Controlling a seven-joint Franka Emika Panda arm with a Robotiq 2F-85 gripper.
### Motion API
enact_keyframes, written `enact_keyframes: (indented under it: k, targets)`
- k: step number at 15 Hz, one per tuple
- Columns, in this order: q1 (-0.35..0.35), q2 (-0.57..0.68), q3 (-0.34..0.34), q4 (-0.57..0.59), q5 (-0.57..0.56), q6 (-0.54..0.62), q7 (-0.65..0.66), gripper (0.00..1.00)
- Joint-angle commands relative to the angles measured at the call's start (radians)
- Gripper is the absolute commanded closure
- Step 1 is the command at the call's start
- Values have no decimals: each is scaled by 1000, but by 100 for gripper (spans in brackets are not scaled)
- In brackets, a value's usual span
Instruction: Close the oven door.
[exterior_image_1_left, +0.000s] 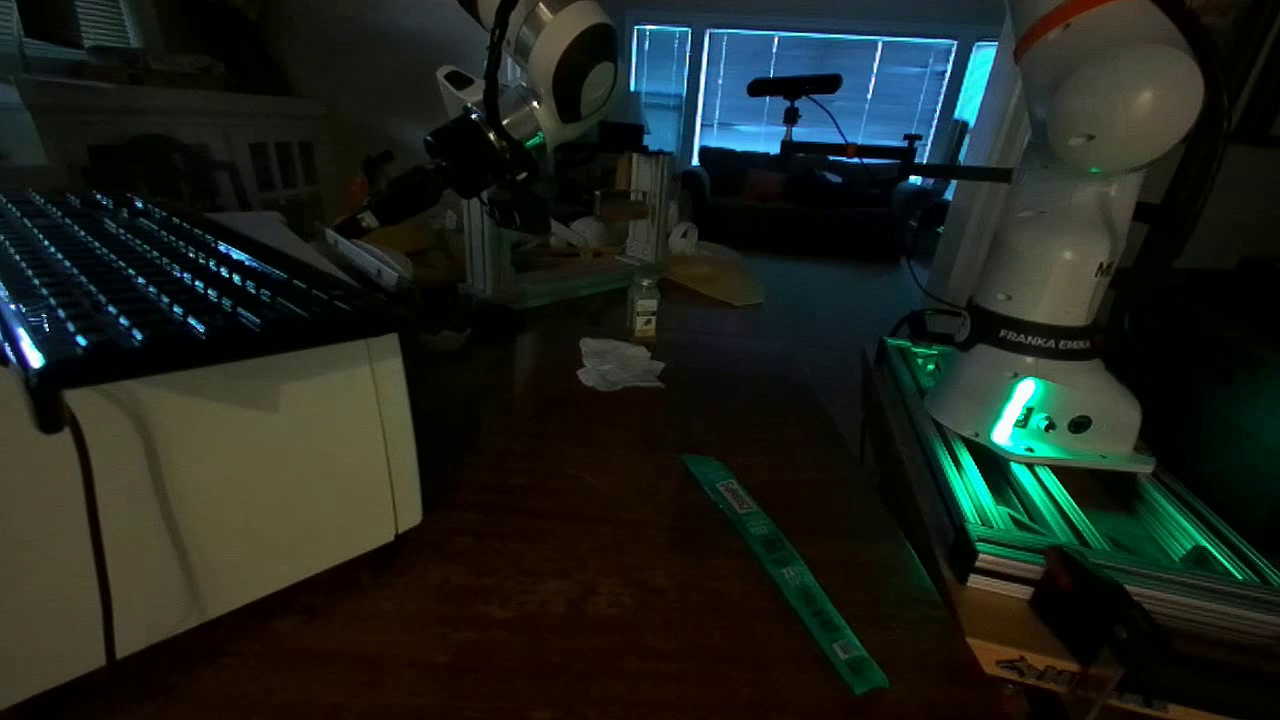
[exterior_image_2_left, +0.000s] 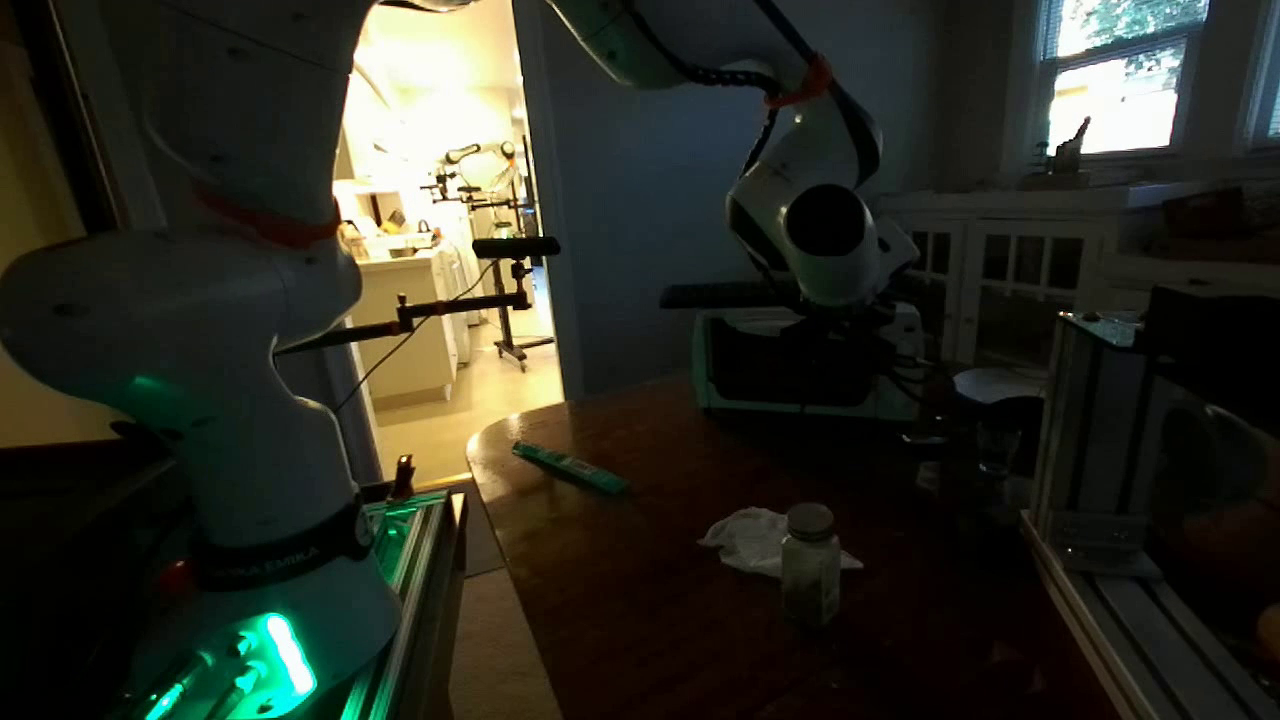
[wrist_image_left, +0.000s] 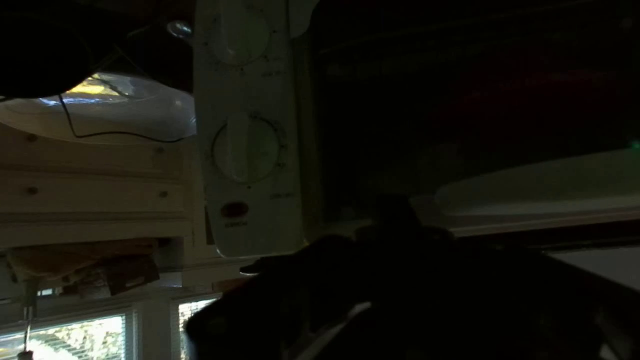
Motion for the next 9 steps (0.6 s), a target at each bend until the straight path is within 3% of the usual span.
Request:
enact_keyframes:
  k: [1, 9]
  targets:
    - [10, 50, 10, 44, 48, -5, -57, 100]
    - [19, 93, 30, 85, 76, -9, -89, 100]
